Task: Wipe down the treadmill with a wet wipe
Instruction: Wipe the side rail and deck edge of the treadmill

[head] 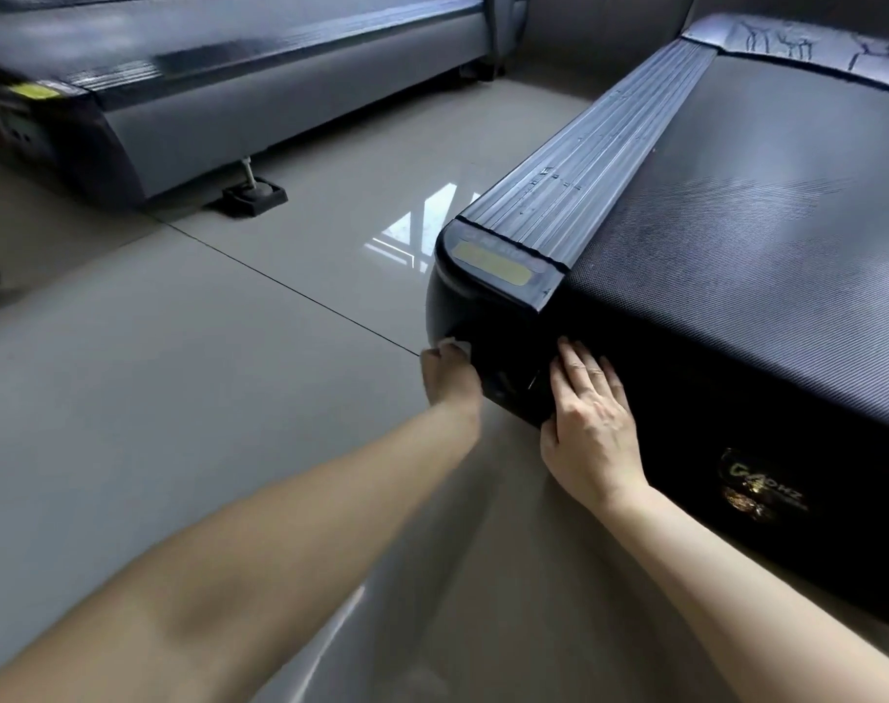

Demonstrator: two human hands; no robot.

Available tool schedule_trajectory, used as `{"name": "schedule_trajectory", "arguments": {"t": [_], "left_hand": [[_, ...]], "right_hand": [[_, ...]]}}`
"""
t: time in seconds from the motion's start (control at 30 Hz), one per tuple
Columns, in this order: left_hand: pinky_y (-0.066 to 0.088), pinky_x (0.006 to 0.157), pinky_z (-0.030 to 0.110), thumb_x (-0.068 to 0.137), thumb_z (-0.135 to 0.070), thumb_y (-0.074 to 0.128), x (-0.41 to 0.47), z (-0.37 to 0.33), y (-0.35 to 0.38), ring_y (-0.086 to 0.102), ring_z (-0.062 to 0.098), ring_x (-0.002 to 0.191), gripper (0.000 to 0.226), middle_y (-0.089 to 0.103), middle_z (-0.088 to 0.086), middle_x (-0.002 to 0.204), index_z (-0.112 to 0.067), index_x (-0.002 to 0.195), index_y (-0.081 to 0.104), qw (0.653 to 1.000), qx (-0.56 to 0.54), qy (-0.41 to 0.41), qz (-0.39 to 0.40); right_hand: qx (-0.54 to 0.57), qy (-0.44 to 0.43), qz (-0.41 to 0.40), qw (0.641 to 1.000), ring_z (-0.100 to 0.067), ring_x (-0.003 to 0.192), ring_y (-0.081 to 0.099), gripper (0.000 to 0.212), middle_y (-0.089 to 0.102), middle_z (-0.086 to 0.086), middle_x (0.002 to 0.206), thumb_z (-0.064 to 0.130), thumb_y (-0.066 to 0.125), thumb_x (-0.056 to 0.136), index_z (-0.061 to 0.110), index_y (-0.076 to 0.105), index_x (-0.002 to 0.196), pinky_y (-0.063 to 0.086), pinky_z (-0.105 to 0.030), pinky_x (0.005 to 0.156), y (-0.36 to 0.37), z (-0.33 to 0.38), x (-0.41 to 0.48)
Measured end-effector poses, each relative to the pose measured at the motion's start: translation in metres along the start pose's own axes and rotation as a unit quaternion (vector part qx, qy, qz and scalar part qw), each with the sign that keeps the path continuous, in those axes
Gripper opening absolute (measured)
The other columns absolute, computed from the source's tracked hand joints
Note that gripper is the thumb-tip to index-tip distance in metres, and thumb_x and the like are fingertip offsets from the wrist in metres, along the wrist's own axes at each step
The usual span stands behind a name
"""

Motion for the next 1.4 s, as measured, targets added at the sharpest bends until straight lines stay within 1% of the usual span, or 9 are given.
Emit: {"name": "schedule_trajectory", "arguments": {"t": [0.13,0.2,0.4,0.53,0.73,0.87,1.03,1.23,1.4], "left_hand": [[0.039,0.078,0.027,0.102,-0.010,0.044,-0.064,0.016,0.033,0.059,0.026,0.094,0.012,0.065,0.006,0.099,-0.004,0.104,0.055,0.991,0.071,0.083,0.074],[0.041,0.080,0.030,0.105,-0.016,0.042,-0.051,-0.010,0.021,0.060,0.028,0.095,0.015,0.066,0.009,0.103,-0.005,0.102,0.052,0.991,0.053,0.126,0.015],[0.042,0.083,0.032,0.105,-0.020,0.039,0.037,-0.039,-0.012,0.056,0.026,0.100,0.032,0.062,0.021,0.126,-0.001,0.123,0.057,0.998,0.043,0.040,0.015],[0.040,0.075,0.030,0.104,-0.016,0.038,0.009,-0.020,-0.004,0.053,0.021,0.079,0.019,0.058,0.002,0.087,-0.014,0.089,0.049,0.994,0.065,0.082,0.016],[0.044,0.086,0.033,0.100,-0.007,0.043,-0.053,-0.003,0.024,0.061,0.026,0.091,0.020,0.068,0.004,0.094,-0.020,0.085,0.048,0.969,0.122,0.207,0.058],[0.044,0.093,0.032,0.098,-0.003,0.041,-0.034,-0.050,0.013,0.059,0.025,0.106,0.024,0.064,0.010,0.118,-0.003,0.118,0.054,0.963,0.091,0.251,-0.018],[0.044,0.085,0.040,0.104,-0.011,0.036,0.021,-0.072,-0.007,0.059,0.039,0.110,0.021,0.063,0.023,0.120,-0.001,0.115,0.050,0.972,0.121,0.200,-0.029],[0.045,0.085,0.037,0.091,-0.017,0.040,-0.054,-0.033,0.022,0.057,0.028,0.096,0.022,0.063,0.011,0.098,-0.003,0.103,0.052,0.876,0.206,0.426,0.094],[0.046,0.080,0.039,0.092,-0.012,0.044,-0.050,-0.055,0.015,0.060,0.029,0.088,0.012,0.062,0.004,0.087,-0.007,0.096,0.054,0.849,0.215,0.477,0.081]], "right_hand": [[0.001,0.005,0.001,1.000,-0.034,0.150,0.032,0.070,0.037,-0.019,0.160,0.021,0.063,0.080,-0.004,0.048,0.145,0.023,-0.049,0.124,0.003,0.001,0.000],[0.004,0.013,0.003,1.000,-0.033,0.149,0.034,0.073,0.039,-0.018,0.160,0.016,0.067,0.076,-0.003,0.050,0.144,0.023,-0.048,0.124,0.001,0.002,0.000],[0.004,0.013,0.015,1.000,-0.031,0.147,0.037,0.074,0.040,-0.015,0.159,0.018,0.060,0.072,-0.002,0.052,0.143,0.026,-0.047,0.124,-0.005,0.001,0.001],[0.007,0.015,0.023,1.000,-0.032,0.145,0.040,0.072,0.041,-0.014,0.159,0.022,0.058,0.073,0.000,0.054,0.142,0.027,-0.046,0.123,-0.003,0.000,0.002],[0.002,0.012,0.006,1.000,-0.033,0.143,0.043,0.072,0.046,-0.016,0.155,0.029,0.039,0.075,-0.002,0.057,0.138,0.029,-0.046,0.121,-0.003,0.002,0.004],[0.009,0.015,0.005,1.000,-0.030,0.144,0.042,0.071,0.045,-0.013,0.156,0.023,0.048,0.072,0.000,0.057,0.139,0.029,-0.045,0.122,-0.004,0.001,0.002],[0.015,0.024,0.013,1.000,-0.031,0.145,0.041,0.067,0.045,-0.014,0.156,0.019,0.059,0.074,0.000,0.057,0.139,0.029,-0.046,0.123,-0.005,0.002,0.004],[0.056,0.041,-0.029,0.997,-0.034,0.131,0.055,0.063,0.059,-0.015,0.142,0.022,0.046,0.077,0.001,0.061,0.135,0.042,-0.047,0.113,-0.011,0.000,0.011],[0.125,0.073,-0.058,0.988,-0.034,0.117,0.061,0.067,0.067,-0.016,0.127,0.016,0.051,0.076,0.001,0.054,0.141,0.048,-0.042,0.104,-0.024,0.003,0.018]]}}
Point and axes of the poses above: each hand's wrist, its own x-axis towards the middle knuckle, its own y-axis out of the palm, z = x × y, the point moved 6 cm from there along x, towards the middle knuckle
